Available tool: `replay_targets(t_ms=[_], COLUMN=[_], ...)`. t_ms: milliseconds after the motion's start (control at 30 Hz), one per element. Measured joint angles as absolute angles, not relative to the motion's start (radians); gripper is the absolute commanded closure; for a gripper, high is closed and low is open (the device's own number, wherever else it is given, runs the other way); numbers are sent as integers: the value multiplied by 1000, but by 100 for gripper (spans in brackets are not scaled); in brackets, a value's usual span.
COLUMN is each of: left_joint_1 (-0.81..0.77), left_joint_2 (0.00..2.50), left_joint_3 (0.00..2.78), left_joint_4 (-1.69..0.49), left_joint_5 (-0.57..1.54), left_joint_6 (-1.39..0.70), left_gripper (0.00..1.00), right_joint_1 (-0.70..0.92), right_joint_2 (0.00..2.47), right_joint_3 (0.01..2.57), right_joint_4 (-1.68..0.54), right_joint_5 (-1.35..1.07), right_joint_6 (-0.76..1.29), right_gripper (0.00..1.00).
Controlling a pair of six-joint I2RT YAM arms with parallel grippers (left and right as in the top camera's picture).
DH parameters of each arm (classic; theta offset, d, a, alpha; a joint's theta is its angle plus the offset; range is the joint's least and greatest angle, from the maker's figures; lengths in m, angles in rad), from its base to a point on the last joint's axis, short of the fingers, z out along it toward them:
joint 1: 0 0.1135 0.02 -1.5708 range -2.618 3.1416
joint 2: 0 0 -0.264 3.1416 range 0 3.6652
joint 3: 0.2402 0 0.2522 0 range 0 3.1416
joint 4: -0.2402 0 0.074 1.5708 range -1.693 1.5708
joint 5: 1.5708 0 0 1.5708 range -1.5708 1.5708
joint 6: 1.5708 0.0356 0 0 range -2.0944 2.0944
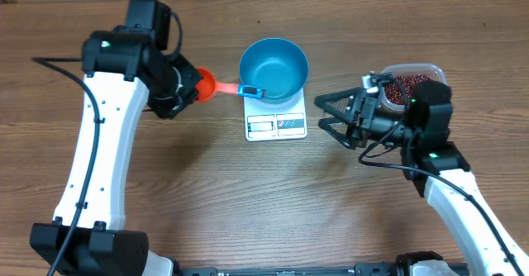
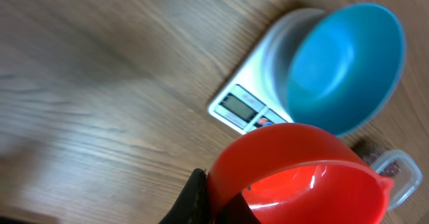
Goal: Scoop item into bowl and weigh 150g on scale
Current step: 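Move the right gripper toward the left gripper holding the scoop, then grasp the scoop's blue handle with the right gripper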
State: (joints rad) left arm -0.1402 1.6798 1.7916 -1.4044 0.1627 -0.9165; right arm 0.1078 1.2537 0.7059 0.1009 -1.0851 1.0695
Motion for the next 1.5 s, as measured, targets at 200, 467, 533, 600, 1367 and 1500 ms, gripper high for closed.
replay_targets(t_ms=[200, 467, 533, 600, 1367, 1500], left_joint_1=[-245, -349, -362, -373, -498, -498], left_joint_2=[1680, 1680, 1680, 1680, 1680, 1680], left_joint_3=[1792, 1792, 1792, 1792, 1792, 1792], left_joint_4=[-1359, -1356, -1355, -1353, -1232, -1200], left_joint_5=[161, 97, 93, 93, 146, 146], left_joint_6=[-938, -989, -1000, -1015, -1161, -1204], left_gripper=[96, 96, 96, 96, 96, 96], right_joint_1=[147, 146, 147, 147, 147, 147], right_joint_2=[1271, 1272, 1272, 1273, 1273, 1273], right_joint_3=[706, 706, 706, 706, 706, 706], right_joint_4=[113, 119, 181, 239, 442, 474], right_joint_5=[-1060, -1030, -1047, -1073, -1108, -1080], right_joint_6=[1059, 946, 888, 844, 977, 1021], right_gripper=[0, 0, 0, 0, 0, 1])
